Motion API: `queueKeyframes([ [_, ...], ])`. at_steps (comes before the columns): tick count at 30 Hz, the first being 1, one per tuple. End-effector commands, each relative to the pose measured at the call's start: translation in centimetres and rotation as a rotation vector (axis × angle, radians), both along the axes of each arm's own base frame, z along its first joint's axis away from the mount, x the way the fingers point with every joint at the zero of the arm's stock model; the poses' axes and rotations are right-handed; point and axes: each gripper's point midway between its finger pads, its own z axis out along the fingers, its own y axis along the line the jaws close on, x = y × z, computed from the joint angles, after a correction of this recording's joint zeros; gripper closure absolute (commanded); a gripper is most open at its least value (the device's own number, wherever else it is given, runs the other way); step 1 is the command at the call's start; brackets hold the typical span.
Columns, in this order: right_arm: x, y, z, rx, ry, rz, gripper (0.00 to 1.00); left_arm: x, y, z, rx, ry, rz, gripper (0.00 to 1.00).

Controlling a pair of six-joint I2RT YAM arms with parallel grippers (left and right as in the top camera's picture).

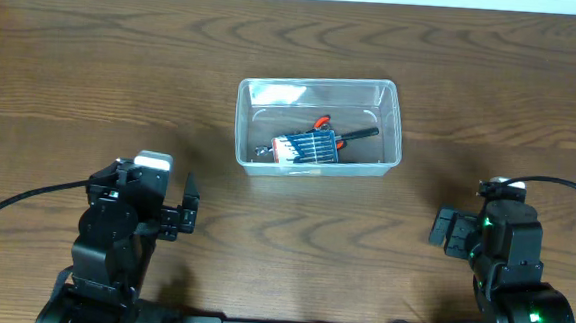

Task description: Pack container

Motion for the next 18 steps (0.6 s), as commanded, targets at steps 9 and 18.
queueKeyframes([
  [9,-0.6,-2.4,0.8,-0.092,-0.037,-0.105,0.01,0.0,0.1,-0.5,0.016,0.006,0.002,0.02],
  [18,-2.0,-1.7,5.5,-0.120,-0.334,0.026,0.01,0.0,0.1,-0.5,0.016,0.006,0.002,0.02],
])
